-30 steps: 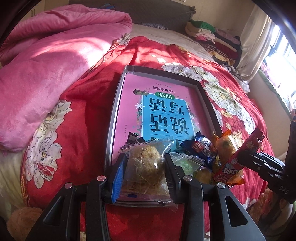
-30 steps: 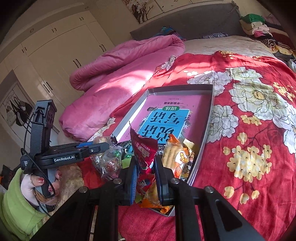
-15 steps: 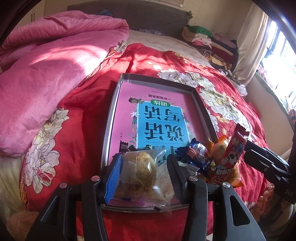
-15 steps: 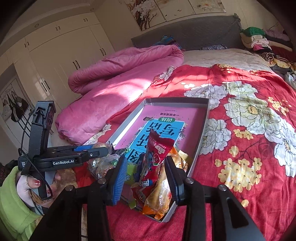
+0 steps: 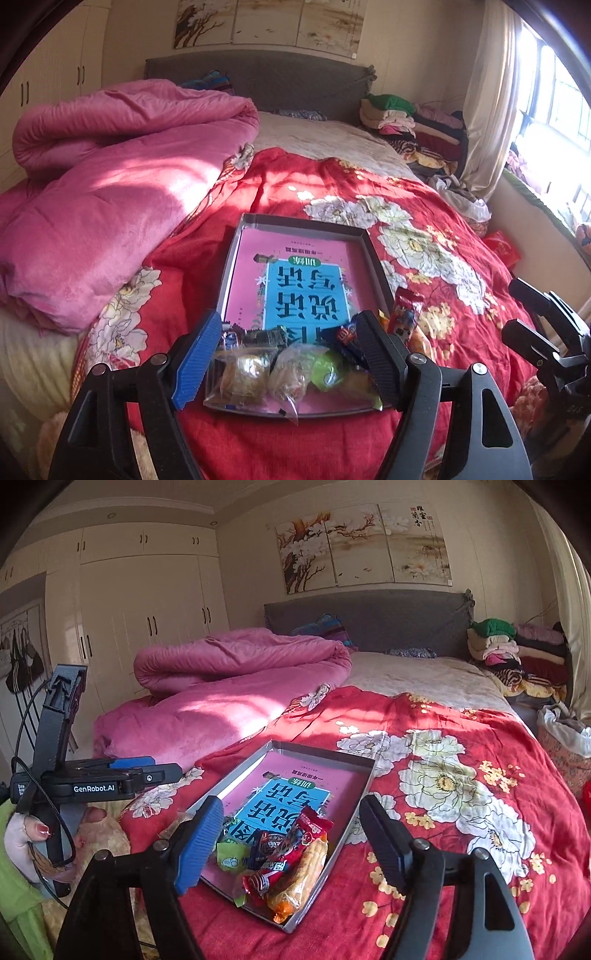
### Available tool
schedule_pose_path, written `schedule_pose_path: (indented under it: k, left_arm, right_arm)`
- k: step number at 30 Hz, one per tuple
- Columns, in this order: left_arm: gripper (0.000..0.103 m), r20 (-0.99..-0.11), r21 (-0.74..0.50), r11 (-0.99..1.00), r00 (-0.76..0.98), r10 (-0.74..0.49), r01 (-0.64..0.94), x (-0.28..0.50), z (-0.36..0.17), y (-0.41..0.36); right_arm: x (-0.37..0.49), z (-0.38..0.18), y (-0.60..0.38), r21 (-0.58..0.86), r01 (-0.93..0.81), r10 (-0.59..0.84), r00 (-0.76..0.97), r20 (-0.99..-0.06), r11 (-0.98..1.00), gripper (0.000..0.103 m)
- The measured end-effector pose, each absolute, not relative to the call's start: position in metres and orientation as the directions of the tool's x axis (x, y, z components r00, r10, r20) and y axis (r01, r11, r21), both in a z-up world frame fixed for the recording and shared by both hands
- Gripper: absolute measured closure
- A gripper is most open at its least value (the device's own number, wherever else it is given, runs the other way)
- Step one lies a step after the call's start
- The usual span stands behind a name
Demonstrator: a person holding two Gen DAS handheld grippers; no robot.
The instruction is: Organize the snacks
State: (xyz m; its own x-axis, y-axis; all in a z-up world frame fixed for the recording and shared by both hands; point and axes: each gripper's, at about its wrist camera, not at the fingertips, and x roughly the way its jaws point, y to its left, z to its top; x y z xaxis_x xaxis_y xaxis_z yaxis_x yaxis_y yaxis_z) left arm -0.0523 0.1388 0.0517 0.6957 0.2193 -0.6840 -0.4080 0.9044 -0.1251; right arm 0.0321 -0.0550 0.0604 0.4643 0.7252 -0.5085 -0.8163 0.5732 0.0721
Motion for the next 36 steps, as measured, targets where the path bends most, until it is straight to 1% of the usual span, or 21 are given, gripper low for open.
schedule_pose_path:
  k: [1, 3, 6, 7, 9, 11, 15, 36]
  left_arm:
    - [0.026, -0.704, -0.113, 0.904, 0.675, 0.220, -0.412, -0.055, 0.049, 0.131]
    - [0.026, -0.744, -0.139, 0.904, 0.645, 0.174, -0.405, -0.062, 0.040, 0.118]
    - [0.026, -0.782, -0.196, 0.899, 0.615, 0.098, -0.393, -0.073, 0.023, 0.099]
    - [0.026, -0.788, -0.192, 0.899, 0.607, 0.097, -0.393, -0.075, 0.019, 0.092]
    - [0.026, -0.797, -0.141, 0.903, 0.587, 0.141, -0.407, -0.078, 0.015, 0.081]
    - [0.026, -0.795, -0.119, 0.898, 0.583, 0.170, -0.423, -0.078, 0.015, 0.079]
    - [0.026, -0.797, -0.137, 0.888, 0.581, 0.163, -0.438, -0.079, 0.014, 0.082]
    - [0.025, -0.790, -0.132, 0.903, 0.594, 0.152, -0.408, -0.080, 0.019, 0.075]
  right_arm:
    - [0.029, 0.061, -0.057, 0.061, -0.818, 0.715, 0.461, -0.526, 0.572, 0.021]
    - [0.024, 0.057, -0.061, 0.054, -0.810, 0.688, 0.458, -0.563, 0.584, 0.013]
    - [0.021, 0.046, -0.071, 0.111, -0.792, 0.669, 0.421, -0.613, 0.600, 0.011]
    - [0.019, 0.044, -0.073, 0.122, -0.788, 0.662, 0.411, -0.627, 0.604, 0.011]
    - [0.011, 0.040, -0.077, 0.110, -0.783, 0.644, 0.413, -0.644, 0.612, 0.011]
    - [0.003, 0.039, -0.080, 0.097, -0.789, 0.640, 0.411, -0.649, 0.606, 0.010]
    - [-0.008, 0.038, -0.080, 0.074, -0.807, 0.642, 0.406, -0.650, 0.585, 0.005]
    - [-0.011, 0.039, -0.076, 0.060, -0.812, 0.637, 0.407, -0.654, 0.581, 0.005]
